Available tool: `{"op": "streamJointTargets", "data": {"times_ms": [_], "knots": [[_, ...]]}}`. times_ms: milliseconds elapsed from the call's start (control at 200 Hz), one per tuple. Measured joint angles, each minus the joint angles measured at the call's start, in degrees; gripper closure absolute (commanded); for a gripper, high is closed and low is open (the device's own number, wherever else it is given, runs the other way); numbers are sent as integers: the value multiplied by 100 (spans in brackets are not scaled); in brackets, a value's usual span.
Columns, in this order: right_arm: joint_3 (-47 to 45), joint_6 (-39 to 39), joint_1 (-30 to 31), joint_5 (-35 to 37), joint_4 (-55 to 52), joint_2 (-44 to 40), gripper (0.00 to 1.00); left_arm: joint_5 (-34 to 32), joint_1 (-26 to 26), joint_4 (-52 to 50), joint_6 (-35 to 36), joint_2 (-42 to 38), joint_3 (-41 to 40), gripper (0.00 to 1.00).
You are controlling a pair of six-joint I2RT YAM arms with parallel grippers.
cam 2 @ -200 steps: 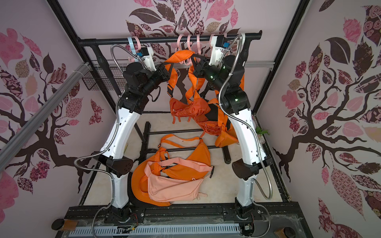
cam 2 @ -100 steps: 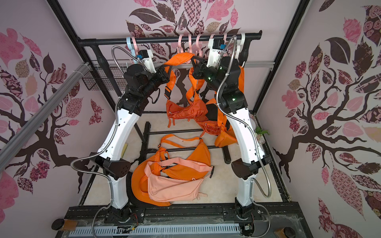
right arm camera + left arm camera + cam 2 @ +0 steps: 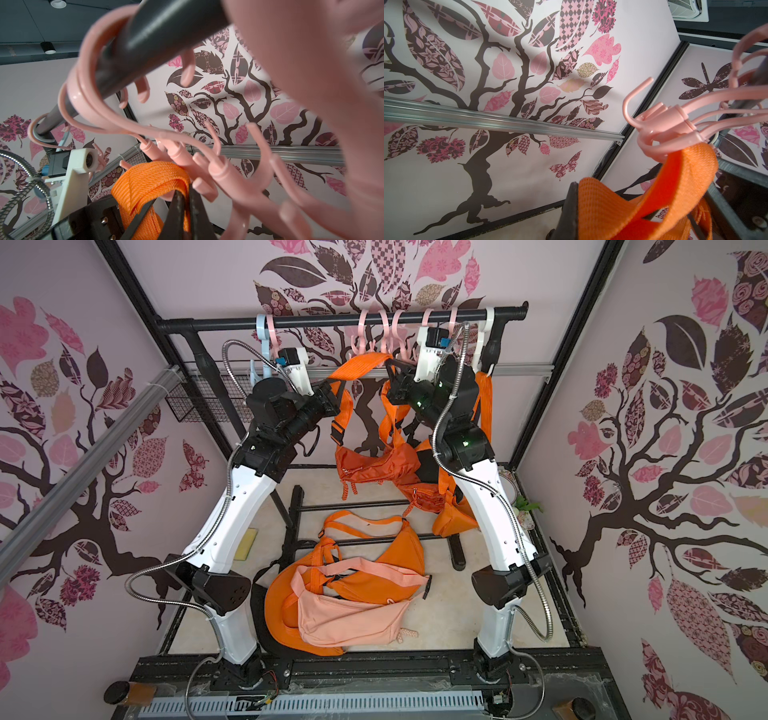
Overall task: Hang the bag on a hook
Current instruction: Hang the bag on the hook.
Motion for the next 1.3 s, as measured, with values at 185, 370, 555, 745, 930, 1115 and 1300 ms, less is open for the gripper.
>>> {"op": "streamJointTargets", "data": {"times_ms": [185, 370, 555, 745, 930, 1115, 1300], "knots": [[-815, 142, 4, -146, 289, -566, 100, 15, -79, 251, 240, -553, -787, 100], [-1246, 334, 35, -365, 387, -949, 82, 160, -131, 223, 293, -887, -1141, 100], [-1209, 302, 20, -415, 81, -935, 52, 232, -92, 42, 286, -881, -1110, 100], [-787, 238, -7, -492, -470, -929, 40, 420, -98, -323, 251, -719, -817, 93], [-1078, 151, -4, -575, -236, -1088, 24, 586, -205, -662, 225, -658, -1032, 72], [-1224, 92, -4, -562, -238, -1298, 20, 726, -286, -702, 212, -658, -1178, 60], [-1311, 103, -7, -514, -251, -1440, 14, 992, -439, -603, 286, -673, -1178, 38]]}}
